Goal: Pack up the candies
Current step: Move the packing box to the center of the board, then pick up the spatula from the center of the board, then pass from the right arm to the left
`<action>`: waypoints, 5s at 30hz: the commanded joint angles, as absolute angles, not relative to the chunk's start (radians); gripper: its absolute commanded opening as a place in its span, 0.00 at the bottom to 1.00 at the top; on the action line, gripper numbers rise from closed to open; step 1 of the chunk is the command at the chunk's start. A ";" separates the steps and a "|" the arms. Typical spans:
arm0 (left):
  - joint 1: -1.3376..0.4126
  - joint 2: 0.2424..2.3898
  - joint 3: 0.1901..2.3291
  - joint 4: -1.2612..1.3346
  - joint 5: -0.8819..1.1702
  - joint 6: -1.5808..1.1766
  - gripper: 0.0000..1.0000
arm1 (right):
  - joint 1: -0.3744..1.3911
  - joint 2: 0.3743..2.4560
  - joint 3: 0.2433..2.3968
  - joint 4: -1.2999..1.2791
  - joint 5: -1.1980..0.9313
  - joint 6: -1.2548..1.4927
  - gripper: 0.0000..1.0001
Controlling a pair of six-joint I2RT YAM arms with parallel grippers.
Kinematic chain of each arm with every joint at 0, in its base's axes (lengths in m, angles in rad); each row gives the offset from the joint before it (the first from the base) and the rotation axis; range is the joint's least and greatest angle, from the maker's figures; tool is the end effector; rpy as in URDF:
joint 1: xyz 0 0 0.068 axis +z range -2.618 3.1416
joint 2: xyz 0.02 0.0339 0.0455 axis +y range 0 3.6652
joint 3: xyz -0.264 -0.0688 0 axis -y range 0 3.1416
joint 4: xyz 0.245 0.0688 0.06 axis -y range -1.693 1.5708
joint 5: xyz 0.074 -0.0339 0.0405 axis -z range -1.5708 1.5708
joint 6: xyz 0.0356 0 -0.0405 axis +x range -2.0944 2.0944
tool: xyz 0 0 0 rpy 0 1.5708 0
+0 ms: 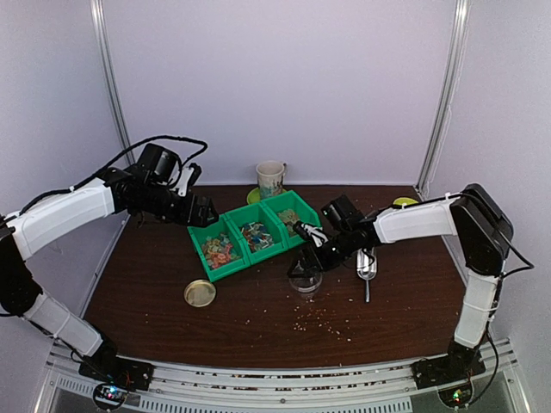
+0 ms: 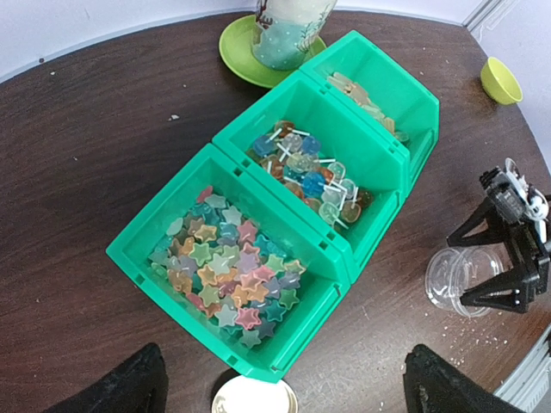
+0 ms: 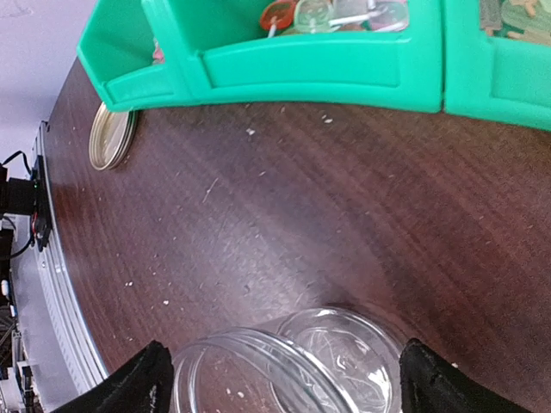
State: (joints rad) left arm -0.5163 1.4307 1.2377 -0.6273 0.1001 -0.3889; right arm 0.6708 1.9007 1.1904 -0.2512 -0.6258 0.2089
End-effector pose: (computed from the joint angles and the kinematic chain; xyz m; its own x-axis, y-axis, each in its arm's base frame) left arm 0.2676 -0.1560 0.3068 -0.7972 0.0187 -0.6034 0.2682 0.9064 -0.3262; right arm 0.2920 0.2583 0.1647 -0.7873 -0.4102 -0.4602 -0.6165 0.5229 0.5886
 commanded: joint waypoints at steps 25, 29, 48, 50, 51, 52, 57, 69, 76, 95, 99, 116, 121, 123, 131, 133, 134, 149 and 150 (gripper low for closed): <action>-0.504 1.425 1.220 -0.571 0.115 -0.393 0.98 | 0.717 1.322 0.834 -0.218 -0.016 0.429 0.99; -0.502 1.420 1.218 -0.571 0.112 -0.393 0.98 | 0.721 1.252 0.740 -0.244 0.101 0.501 0.99; -0.499 1.426 1.218 -0.571 0.081 -0.393 0.98 | 0.722 1.409 0.651 -0.207 0.123 0.573 0.86; -0.499 1.428 1.218 -0.570 0.081 -0.393 0.98 | 0.721 1.436 0.655 -0.202 0.119 0.568 0.84; -0.500 1.429 1.218 -0.570 0.080 -0.393 0.98 | 0.720 1.450 0.657 -0.200 0.116 0.567 0.82; -0.499 1.431 1.218 -0.571 0.081 -0.393 0.98 | 0.720 1.464 0.660 -0.200 0.112 0.565 0.81; -0.498 1.431 1.218 -0.571 0.079 -0.393 0.98 | 0.718 1.505 0.663 -0.182 0.081 0.567 0.75; -0.490 1.425 1.216 -0.568 0.077 -0.398 0.98 | 0.718 1.530 0.668 -0.184 0.089 0.568 0.32; -0.489 1.427 1.212 -0.565 0.089 -0.397 0.98 | 0.721 1.508 0.678 -0.209 0.117 0.547 0.11; -0.490 1.374 1.143 -0.420 0.372 -0.346 0.98 | 0.882 1.304 0.866 -0.374 0.265 0.226 0.00; -0.490 1.384 1.134 -0.377 0.496 -0.344 0.98 | 0.935 1.295 0.910 -0.377 0.258 0.139 0.00; -0.569 1.474 1.157 -0.370 0.738 -0.307 0.92 | 1.212 1.482 1.087 -0.392 0.391 -0.070 0.00; -0.585 1.487 1.160 -0.370 0.767 -0.303 0.87 | 1.254 1.545 1.132 -0.405 0.422 -0.080 0.00; -0.595 1.495 1.163 -0.370 0.789 -0.300 0.83 | 1.264 1.564 1.147 -0.405 0.427 -0.078 0.00; -0.621 1.521 1.173 -0.385 0.814 -0.290 0.76 | 1.276 1.576 1.169 -0.395 0.437 -0.087 0.00; -0.622 1.523 1.175 -0.387 0.817 -0.290 0.72 | 1.276 1.573 1.169 -0.391 0.440 -0.089 0.00; -0.622 1.526 1.175 -0.387 0.819 -0.290 0.71 | 1.277 1.572 1.167 -0.387 0.439 -0.091 0.00; -0.621 1.550 1.181 -0.392 0.841 -0.290 0.40 | 1.277 1.586 1.183 -0.382 0.473 -0.105 0.00; -0.622 1.553 1.182 -0.394 0.843 -0.290 0.39 | 1.278 1.589 1.187 -0.387 0.483 -0.102 0.00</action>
State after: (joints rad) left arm -0.6193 1.5345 1.1542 -0.4129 0.8268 -0.3004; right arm 1.2720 1.5791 1.1419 -0.4004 0.4278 -0.1028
